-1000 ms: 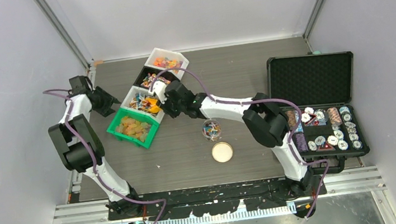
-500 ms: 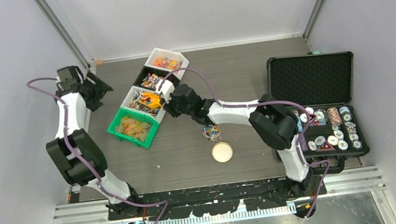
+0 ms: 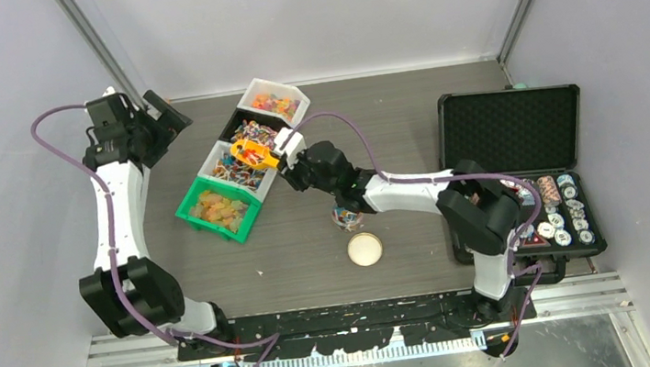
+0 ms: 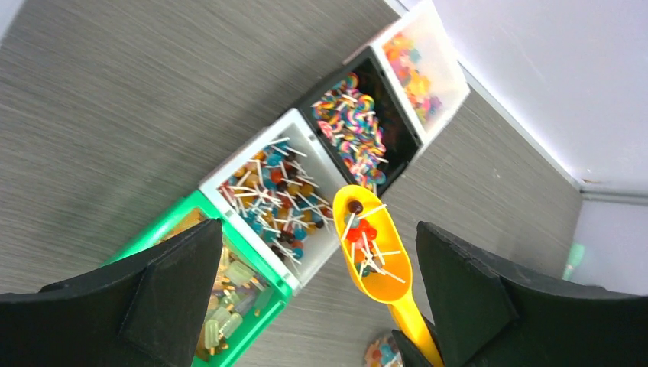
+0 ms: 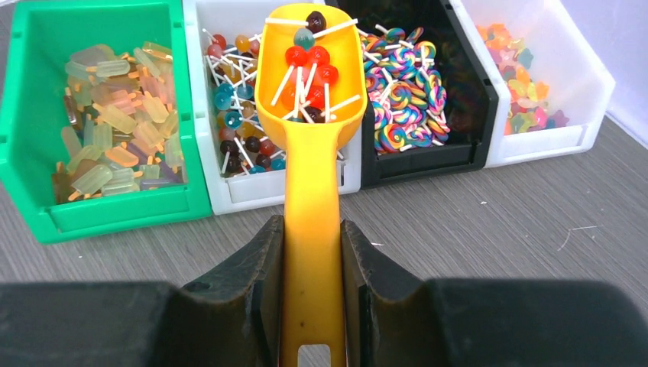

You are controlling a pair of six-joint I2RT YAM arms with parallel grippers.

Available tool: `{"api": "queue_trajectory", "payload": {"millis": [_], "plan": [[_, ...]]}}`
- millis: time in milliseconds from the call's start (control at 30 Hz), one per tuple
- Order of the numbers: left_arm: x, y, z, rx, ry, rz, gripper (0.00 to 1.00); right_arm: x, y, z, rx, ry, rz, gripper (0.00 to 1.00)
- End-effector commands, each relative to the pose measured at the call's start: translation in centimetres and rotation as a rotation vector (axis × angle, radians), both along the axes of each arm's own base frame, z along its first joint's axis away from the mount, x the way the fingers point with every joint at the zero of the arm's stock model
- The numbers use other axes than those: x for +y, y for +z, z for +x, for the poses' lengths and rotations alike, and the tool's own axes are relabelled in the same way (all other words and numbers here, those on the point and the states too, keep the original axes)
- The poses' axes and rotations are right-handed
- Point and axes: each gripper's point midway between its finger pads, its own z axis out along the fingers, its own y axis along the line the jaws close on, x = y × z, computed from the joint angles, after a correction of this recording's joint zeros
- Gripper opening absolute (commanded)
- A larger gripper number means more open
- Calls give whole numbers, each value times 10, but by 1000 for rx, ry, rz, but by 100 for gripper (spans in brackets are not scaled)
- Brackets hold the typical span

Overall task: Pack the candies
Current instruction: Scoop the fake candies from the storage box.

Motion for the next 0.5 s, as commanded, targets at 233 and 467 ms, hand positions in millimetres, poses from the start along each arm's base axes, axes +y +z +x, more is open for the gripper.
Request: {"api": "queue_trajectory", "payload": {"millis": [233,467], "plan": [[-79,61,-57,-201,-245,-14,100,-46,112,-33,-237,4,202,0],[-104,78,-92,-280,-339,16,100,-108,131,-72,-265,-21,134,0]]}}
